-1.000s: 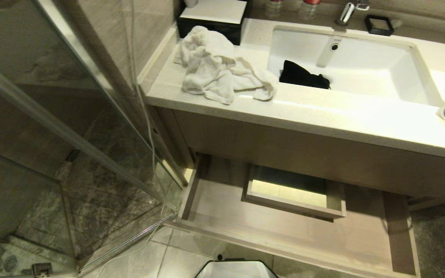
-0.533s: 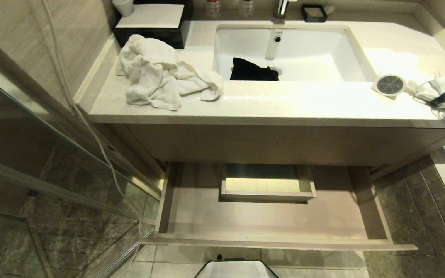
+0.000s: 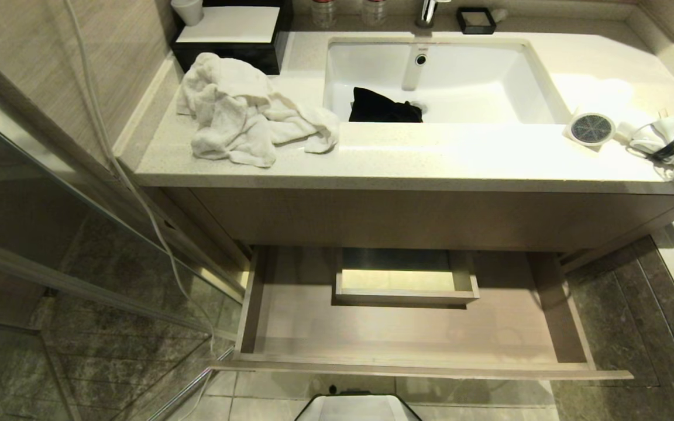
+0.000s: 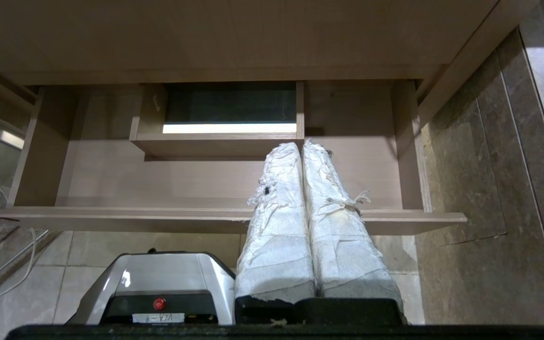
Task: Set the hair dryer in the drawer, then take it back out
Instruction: Pick up the hairdryer
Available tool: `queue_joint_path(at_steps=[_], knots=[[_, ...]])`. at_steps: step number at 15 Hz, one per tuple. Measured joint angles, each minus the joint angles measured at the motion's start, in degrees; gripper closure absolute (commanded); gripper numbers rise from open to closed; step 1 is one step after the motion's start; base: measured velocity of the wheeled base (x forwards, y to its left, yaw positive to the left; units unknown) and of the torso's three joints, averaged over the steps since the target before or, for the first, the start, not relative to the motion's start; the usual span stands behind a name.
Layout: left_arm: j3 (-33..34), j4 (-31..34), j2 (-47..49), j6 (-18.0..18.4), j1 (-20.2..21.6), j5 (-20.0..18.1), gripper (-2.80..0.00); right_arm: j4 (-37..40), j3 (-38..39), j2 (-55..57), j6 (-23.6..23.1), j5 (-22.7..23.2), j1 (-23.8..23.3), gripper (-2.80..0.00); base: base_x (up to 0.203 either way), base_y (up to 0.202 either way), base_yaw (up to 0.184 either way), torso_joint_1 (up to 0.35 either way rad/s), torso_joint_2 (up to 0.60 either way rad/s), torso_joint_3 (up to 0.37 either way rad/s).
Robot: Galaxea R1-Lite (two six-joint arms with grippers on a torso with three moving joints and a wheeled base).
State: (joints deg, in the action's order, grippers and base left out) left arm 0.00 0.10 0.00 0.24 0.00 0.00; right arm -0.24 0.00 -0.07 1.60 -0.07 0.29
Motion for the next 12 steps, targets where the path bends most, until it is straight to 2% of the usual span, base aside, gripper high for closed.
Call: queue_joint_path(at_steps=[5, 12], knots=[[0.0, 0.0, 0.0, 0.0, 0.0, 0.0, 0.00, 0.0, 0.0, 0.0, -0.3, 0.0, 0.0, 0.00, 0.000, 0.000, 0.000, 0.220, 0.01, 0.226], [0.0, 0.0, 0.0, 0.0, 0.0, 0.0, 0.00, 0.1, 0.0, 0.0, -0.4, 0.0, 0.0, 0.00, 0.000, 0.000, 0.000, 0.294, -0.05, 0.232]])
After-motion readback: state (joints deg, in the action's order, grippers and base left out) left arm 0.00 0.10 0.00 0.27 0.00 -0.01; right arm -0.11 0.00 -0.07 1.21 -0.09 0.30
